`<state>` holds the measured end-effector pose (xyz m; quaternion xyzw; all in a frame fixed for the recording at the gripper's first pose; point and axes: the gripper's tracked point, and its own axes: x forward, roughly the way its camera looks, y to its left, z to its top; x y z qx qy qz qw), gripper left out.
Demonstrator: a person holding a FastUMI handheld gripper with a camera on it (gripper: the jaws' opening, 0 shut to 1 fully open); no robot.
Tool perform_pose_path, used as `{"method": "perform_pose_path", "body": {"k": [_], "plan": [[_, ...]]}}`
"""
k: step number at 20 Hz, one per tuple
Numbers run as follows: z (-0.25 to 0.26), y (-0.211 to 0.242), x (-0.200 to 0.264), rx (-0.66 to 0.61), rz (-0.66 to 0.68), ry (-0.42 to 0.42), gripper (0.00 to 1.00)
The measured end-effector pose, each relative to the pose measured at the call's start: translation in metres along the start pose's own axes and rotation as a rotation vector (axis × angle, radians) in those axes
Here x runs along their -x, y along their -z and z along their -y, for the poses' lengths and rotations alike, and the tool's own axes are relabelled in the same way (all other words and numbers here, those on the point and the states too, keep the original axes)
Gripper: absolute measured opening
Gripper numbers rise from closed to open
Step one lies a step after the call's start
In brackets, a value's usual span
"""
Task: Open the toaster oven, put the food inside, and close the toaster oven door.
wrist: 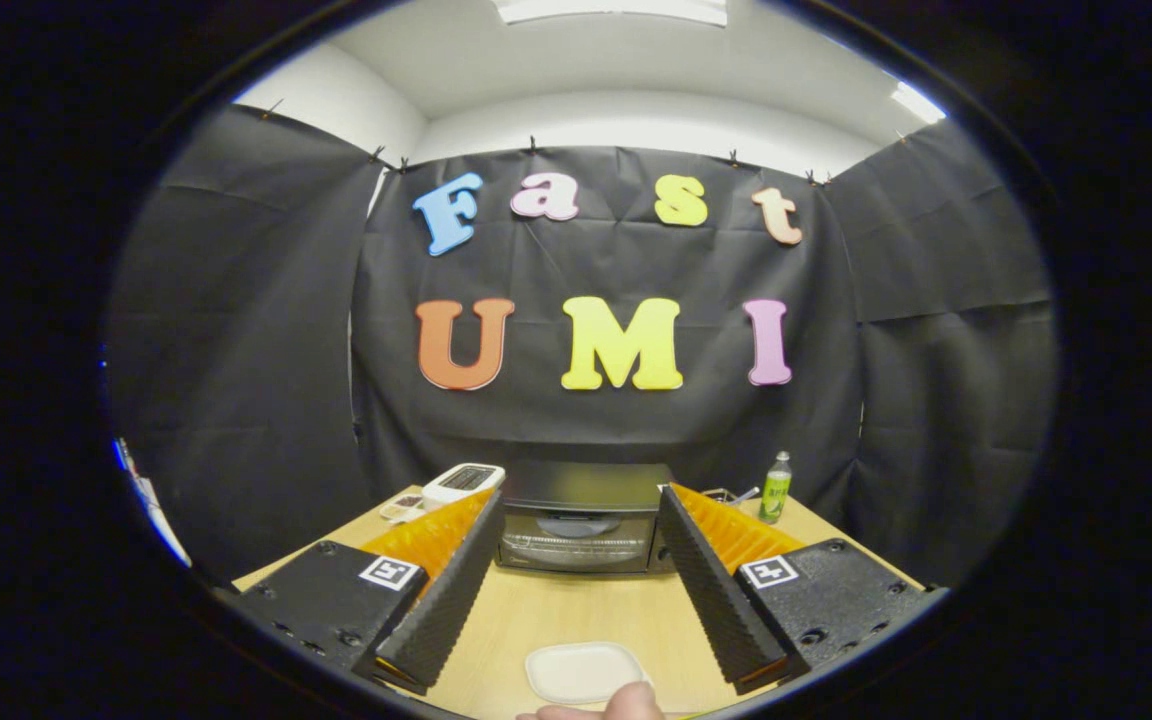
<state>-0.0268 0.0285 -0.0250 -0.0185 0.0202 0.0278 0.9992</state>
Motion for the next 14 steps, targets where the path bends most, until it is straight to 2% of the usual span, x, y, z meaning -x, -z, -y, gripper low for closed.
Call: {"method": "perform_pose_path", "body": {"k": [14], "plan": [[-0.016,-0.003,0.000,-0.019,-0.009,-0.036,1.00]]}}
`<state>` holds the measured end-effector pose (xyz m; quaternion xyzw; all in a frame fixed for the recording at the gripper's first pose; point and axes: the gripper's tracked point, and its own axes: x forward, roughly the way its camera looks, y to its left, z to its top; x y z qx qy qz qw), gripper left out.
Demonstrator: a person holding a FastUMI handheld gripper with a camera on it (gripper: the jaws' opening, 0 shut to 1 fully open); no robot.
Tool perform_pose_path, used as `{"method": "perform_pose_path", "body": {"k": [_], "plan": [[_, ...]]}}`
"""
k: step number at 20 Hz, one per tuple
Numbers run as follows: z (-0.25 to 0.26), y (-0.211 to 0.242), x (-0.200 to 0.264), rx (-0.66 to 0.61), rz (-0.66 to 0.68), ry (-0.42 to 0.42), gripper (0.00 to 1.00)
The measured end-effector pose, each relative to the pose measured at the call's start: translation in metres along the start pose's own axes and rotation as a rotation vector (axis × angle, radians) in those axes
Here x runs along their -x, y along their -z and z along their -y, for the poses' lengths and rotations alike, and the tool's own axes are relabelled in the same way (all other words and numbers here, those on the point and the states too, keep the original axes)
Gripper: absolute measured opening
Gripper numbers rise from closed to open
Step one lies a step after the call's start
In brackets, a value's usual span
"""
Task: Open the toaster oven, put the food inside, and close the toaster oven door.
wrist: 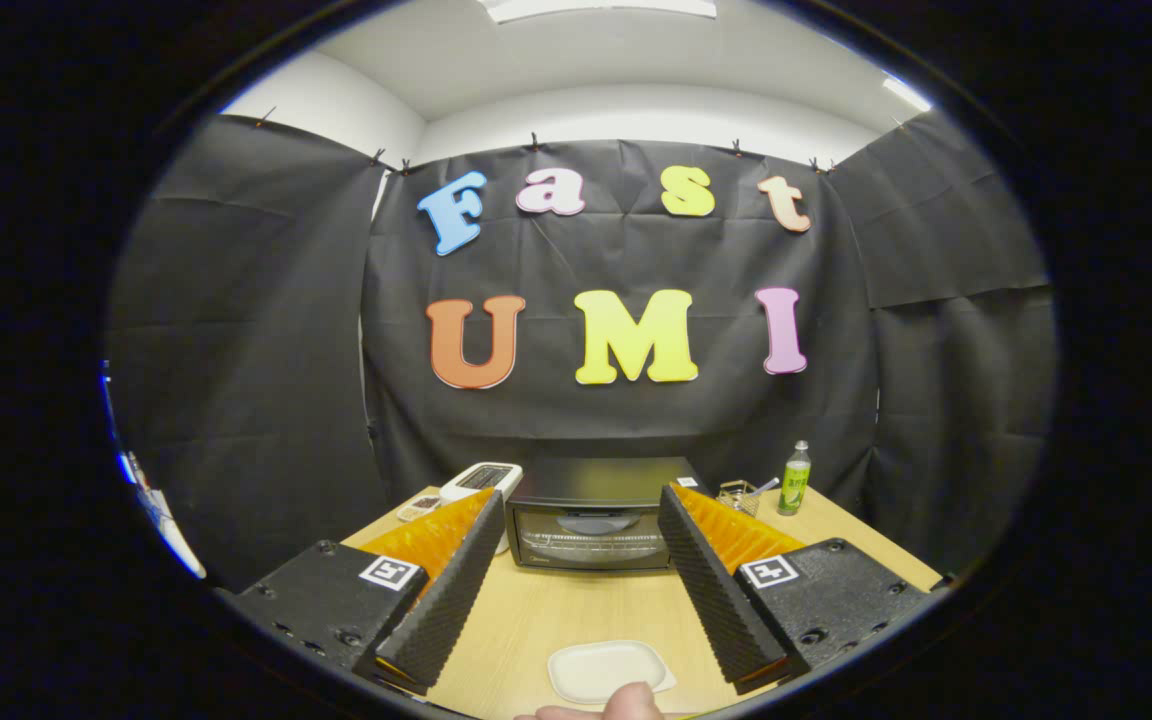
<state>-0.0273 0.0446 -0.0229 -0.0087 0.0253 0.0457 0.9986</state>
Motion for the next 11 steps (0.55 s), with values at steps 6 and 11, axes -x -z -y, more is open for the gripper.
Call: {"method": "perform_pose_path", "body": {"k": [6,11], "plan": [[-0.0038,-0.0052,0.0028,-0.002,0.013,-0.008,1.00],[-0.0050,-0.0044,0.0019,-0.004,0.017,-0.020,1.00]]}}
